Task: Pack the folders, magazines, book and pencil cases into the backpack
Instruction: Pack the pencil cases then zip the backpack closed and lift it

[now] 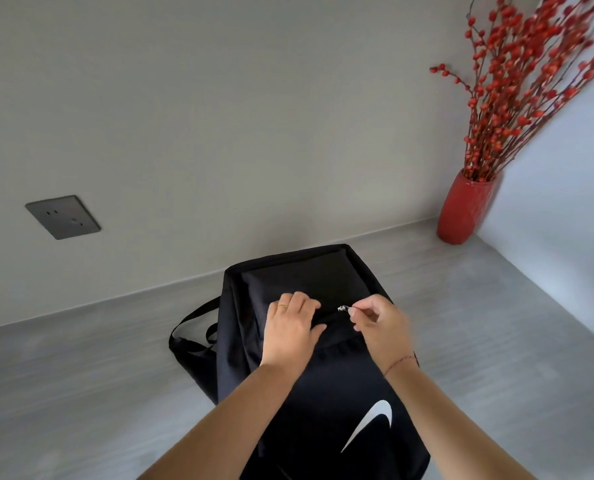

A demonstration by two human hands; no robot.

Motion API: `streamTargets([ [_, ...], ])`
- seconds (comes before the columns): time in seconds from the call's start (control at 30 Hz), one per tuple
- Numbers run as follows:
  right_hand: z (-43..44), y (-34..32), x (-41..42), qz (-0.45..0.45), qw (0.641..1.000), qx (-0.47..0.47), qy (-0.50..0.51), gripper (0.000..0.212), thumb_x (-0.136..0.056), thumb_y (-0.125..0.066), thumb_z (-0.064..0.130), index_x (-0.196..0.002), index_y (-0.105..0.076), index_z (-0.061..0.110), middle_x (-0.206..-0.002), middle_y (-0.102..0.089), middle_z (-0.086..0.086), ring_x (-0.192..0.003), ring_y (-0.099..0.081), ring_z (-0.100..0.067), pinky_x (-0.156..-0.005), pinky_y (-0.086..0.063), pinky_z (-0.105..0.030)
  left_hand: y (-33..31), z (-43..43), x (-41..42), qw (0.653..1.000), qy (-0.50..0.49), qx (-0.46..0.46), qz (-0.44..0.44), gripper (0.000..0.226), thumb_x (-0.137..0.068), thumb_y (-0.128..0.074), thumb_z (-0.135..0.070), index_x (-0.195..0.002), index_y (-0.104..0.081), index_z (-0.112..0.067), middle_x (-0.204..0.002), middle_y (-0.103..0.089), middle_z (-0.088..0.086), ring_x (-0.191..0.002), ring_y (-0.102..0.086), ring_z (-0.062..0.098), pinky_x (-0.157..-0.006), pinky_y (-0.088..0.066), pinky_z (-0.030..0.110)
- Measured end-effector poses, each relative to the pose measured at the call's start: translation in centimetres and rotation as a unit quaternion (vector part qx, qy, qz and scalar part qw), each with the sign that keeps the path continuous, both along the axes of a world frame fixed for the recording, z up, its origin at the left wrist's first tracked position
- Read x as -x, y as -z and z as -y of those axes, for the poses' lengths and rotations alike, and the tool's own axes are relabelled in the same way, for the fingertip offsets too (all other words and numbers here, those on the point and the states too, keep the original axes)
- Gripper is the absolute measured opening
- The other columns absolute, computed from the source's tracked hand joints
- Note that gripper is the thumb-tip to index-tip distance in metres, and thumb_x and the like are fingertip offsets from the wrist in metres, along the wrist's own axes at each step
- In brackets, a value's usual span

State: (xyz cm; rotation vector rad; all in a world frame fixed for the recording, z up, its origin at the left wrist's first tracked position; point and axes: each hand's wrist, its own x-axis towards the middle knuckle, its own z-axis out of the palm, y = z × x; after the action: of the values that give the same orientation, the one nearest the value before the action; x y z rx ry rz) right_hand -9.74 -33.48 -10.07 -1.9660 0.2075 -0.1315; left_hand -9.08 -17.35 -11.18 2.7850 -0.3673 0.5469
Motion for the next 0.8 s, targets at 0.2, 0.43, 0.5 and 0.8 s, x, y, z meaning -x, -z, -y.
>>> streamTargets([
  [0.2, 1.9, 1.2, -1.3, -0.020, 1.000, -0.006, 0.019, 0.012, -0.085, -0.062, 0.014, -0.075, -0.063, 0.019, -0.070, -0.067, 0.003, -0.061, -0.064, -0.001, -0.055, -0.046, -0.008, 0.8, 0.8, -0.9, 0.998, 0.055, 0.014, 0.026, 0.017, -0.066, -0.083, -0.008, -0.074, -0.069, -0.010, -0.072, -0.063, 0.003, -0.065, -0.062, 0.022, -0.061, -0.055, 0.032],
  [0.43, 6.2, 3.3, -4.3, -0.099, 0.989, 0.021, 0.108, 0.007, -0.083, -0.062, 0.014, -0.081, -0.066, 0.008, -0.080, -0.071, -0.008, -0.082, -0.067, -0.027, -0.069, -0.048, -0.029, 0.7, 0.5, -0.7, 0.998, 0.053, 0.015, -0.024, 0.007, -0.079, -0.073, -0.011, -0.084, -0.070, -0.008, -0.082, -0.066, 0.004, -0.077, -0.062, 0.023, -0.073, -0.054, 0.035],
  [0.5, 6.1, 3.3, -4.6, -0.126, 0.984, 0.042, 0.121, 0.013, -0.083, -0.062, 0.018, -0.088, -0.067, 0.008, -0.092, -0.072, -0.009, -0.088, -0.065, -0.028, -0.074, -0.049, -0.030, 0.7, 0.6, -0.8, 0.997, 0.036, 0.039, -0.054, 0.012, -0.085, -0.067, -0.017, -0.095, -0.070, -0.010, -0.093, -0.066, 0.004, -0.089, -0.060, 0.022, -0.083, -0.049, 0.032],
  [0.8, -2.7, 1.1, 3.3, 0.099, 0.985, 0.137, -0.019, 0.017, -0.080, -0.070, 0.016, -0.096, -0.065, 0.018, -0.098, -0.060, 0.003, -0.089, -0.058, -0.016, -0.079, -0.053, -0.032, 1.6, -7.8, 4.1, 0.938, -0.202, 0.263, -0.098, 0.018, -0.087, -0.064, -0.029, -0.102, -0.065, -0.020, -0.098, -0.056, -0.009, -0.098, -0.055, 0.015, -0.086, -0.048, 0.030],
])
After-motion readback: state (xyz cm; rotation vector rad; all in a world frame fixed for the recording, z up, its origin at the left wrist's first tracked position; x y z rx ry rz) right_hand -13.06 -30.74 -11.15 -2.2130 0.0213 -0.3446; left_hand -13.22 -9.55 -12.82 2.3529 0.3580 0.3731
